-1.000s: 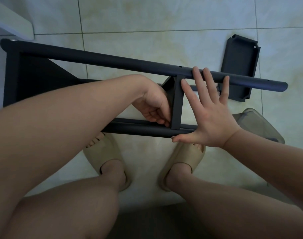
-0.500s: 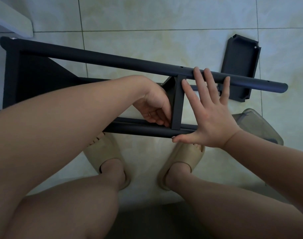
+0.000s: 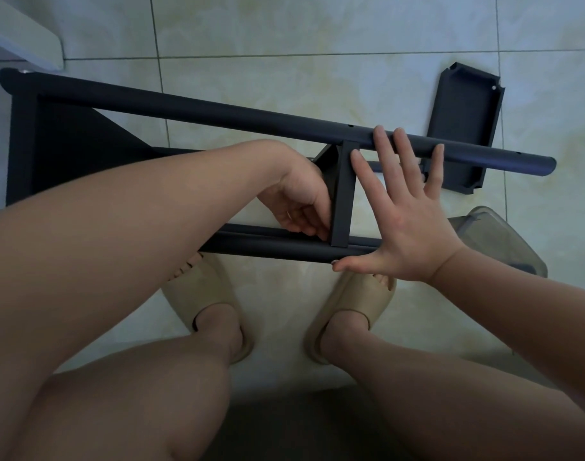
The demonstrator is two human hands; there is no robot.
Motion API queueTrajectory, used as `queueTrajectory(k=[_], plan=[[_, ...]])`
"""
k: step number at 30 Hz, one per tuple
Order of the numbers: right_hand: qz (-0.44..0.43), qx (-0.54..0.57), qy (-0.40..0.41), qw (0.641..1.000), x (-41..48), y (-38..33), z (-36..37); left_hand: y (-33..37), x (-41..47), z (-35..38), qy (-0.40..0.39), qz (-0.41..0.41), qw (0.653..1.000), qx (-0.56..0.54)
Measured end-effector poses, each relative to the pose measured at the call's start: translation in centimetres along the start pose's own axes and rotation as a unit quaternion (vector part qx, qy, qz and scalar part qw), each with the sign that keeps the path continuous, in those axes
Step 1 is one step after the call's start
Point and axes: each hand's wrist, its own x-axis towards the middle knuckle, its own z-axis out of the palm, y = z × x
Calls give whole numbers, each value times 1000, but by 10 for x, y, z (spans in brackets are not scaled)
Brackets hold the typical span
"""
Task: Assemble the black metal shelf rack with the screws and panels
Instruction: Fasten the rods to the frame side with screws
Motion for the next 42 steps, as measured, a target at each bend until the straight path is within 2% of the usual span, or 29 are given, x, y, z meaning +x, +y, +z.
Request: queueTrajectory(k=[11, 17, 26, 42], plan=[[1, -2, 1, 1000, 0, 1, 0, -2, 0, -1, -19, 3, 999, -29], [1, -2, 1, 1000, 0, 0, 0, -2, 0, -1, -8, -3, 1000, 14], [-2, 0, 5, 1000, 0, 1, 1, -3, -1, -2, -34, 3, 999, -32], [-1, -4, 1, 1000, 0, 1, 1, -3, 0, 2, -13, -4, 1000, -7]])
